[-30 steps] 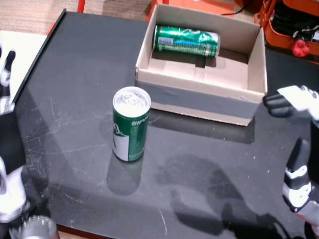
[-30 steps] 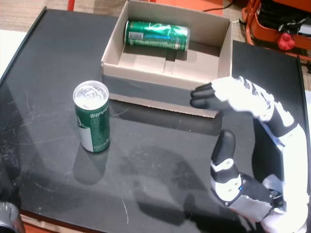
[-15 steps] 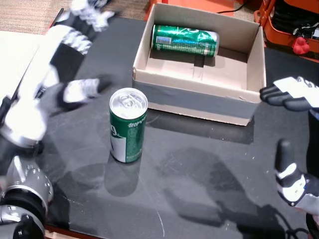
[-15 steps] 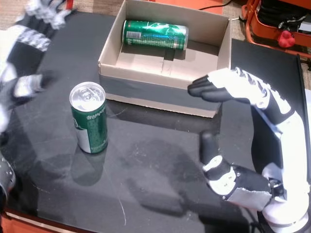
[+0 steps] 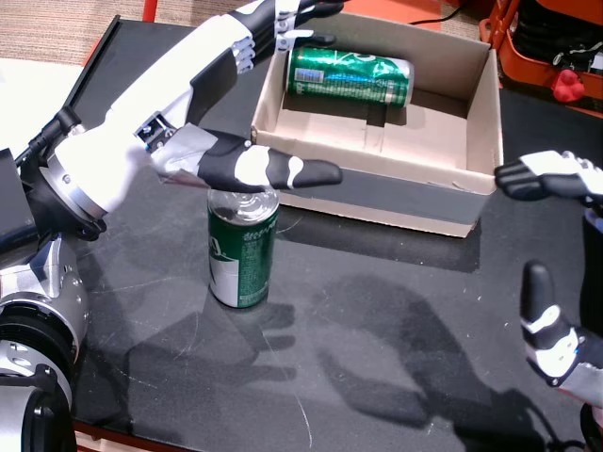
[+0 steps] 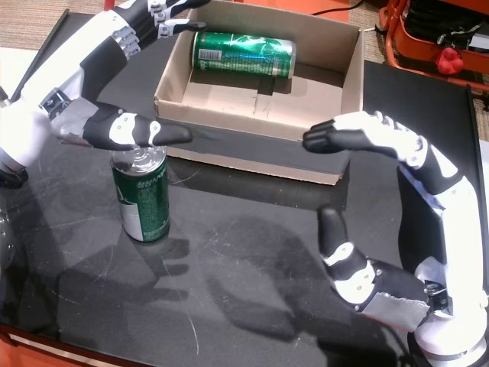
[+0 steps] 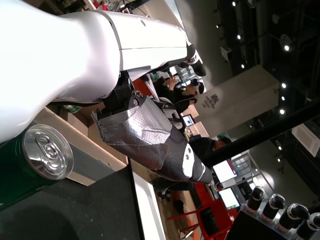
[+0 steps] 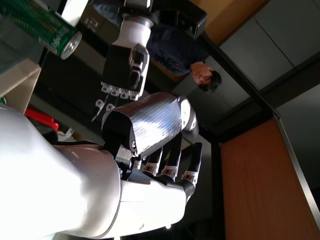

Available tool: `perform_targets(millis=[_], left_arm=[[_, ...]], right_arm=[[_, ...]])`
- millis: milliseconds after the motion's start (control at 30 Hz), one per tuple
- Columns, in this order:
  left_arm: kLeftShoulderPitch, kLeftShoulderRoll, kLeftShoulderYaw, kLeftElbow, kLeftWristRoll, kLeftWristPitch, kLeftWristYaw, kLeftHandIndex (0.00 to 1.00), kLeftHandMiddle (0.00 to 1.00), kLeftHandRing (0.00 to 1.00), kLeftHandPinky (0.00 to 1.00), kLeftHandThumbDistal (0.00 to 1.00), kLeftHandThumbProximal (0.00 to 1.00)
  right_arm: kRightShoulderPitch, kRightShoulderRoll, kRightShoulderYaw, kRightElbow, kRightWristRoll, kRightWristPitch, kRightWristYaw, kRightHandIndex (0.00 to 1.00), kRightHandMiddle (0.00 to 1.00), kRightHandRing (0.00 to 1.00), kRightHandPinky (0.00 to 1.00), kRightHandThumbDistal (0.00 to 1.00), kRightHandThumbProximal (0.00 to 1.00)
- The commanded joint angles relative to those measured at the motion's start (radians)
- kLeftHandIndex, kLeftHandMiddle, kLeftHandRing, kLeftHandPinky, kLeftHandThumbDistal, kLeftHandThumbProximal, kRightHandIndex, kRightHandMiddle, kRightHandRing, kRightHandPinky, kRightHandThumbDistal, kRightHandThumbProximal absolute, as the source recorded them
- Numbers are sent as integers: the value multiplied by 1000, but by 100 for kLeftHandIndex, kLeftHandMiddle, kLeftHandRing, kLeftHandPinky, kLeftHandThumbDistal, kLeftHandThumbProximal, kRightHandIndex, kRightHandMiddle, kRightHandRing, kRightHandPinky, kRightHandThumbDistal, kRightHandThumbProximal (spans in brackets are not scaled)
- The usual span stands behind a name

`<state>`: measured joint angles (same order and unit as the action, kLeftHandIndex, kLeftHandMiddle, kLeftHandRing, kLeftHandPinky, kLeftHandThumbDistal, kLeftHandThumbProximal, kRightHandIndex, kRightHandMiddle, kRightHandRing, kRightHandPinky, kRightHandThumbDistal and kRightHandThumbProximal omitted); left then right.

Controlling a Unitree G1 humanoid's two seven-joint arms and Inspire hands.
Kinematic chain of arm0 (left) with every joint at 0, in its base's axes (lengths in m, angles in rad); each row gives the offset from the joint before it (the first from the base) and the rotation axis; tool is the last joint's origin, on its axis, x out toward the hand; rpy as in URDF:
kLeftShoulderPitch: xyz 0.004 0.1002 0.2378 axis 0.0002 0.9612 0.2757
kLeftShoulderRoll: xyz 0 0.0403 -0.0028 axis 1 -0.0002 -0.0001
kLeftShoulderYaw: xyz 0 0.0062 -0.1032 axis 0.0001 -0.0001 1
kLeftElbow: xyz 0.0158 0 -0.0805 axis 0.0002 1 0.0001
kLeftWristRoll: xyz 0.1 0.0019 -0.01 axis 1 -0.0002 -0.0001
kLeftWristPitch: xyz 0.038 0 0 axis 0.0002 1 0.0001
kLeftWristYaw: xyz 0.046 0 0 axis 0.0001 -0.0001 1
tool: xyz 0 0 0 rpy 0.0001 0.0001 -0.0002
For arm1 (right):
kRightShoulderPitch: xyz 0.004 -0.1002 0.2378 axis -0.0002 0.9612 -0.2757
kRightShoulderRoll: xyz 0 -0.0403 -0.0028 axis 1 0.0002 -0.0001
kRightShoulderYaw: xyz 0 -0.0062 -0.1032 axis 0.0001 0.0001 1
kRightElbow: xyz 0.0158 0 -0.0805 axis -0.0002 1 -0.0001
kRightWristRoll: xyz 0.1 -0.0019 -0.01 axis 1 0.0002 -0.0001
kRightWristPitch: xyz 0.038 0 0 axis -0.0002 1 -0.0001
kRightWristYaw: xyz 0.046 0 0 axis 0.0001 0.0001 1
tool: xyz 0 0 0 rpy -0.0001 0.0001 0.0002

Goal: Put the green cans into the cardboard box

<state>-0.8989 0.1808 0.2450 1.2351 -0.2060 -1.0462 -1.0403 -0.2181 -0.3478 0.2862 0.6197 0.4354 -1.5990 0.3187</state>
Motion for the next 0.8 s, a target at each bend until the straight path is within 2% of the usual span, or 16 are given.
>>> perform_targets(millis=[0,67,100,133,200,333,367,400,467,500,533,567,633,700,733,767], left_arm=[[15,-6,-1,6,-9,1,-17,90,98,100,92,100,26],[16,-7,2,7,-15,8,-25,89,98,100,92,100,25],[17,-7,3,7,-17,12,-30,88,97,100,91,100,25],[18,-6,2,8,-16,11,-30,87,97,100,91,100,26],[22,3,-5,8,-7,15,-33,87,97,100,90,100,25],[27,29,-29,13,22,31,-38,88,97,100,89,100,26],[28,37,-36,16,32,37,-34,88,97,100,89,100,27],[30,43,-42,18,40,44,-29,88,96,99,89,100,27],[35,50,-52,21,53,46,-13,87,96,99,88,100,27],[38,50,-55,20,56,44,-7,86,96,99,88,100,26],[41,48,-56,19,57,43,-5,84,96,99,87,100,25],[44,45,-58,18,56,43,-5,84,96,98,87,100,25],[49,41,-63,15,55,41,-8,85,96,99,87,100,26],[53,38,-67,12,54,38,-9,86,96,99,88,100,27],[54,36,-68,12,51,39,-12,87,97,100,88,100,28],[55,34,-68,11,49,40,-14,87,97,100,88,100,28]], right_arm=[[16,-18,27,4,44,-15,2,58,58,63,69,35,69],[17,-25,30,11,59,-15,9,56,57,63,68,34,71],[13,-21,20,15,68,-15,23,54,56,62,69,31,72],[8,-18,15,18,79,-15,37,53,56,62,70,34,73],[-7,-13,19,28,119,-15,72,52,56,61,69,47,77],[-29,-11,21,41,163,-15,126,52,57,61,67,57,82],[-38,-24,33,43,173,-15,136,52,57,61,67,59,84],[-51,-40,38,49,177,-15,154,52,56,61,68,63,91],[-62,-47,63,45,222,-15,168,51,55,59,65,59,85],[-61,-48,73,43,236,-15,169,52,55,59,64,60,85],[-58,-50,79,43,247,-15,173,53,56,60,67,64,87],[-54,-55,87,44,256,-11,180,54,57,61,69,73,86],[-50,-63,97,43,273,-11,194,56,58,62,71,70,85],[-48,-60,91,41,284,-14,215,58,59,63,74,72,90],[-46,-58,82,41,285,-15,225,58,60,63,75,69,89],[-43,-55,68,42,277,-15,233,59,60,63,75,70,88]])
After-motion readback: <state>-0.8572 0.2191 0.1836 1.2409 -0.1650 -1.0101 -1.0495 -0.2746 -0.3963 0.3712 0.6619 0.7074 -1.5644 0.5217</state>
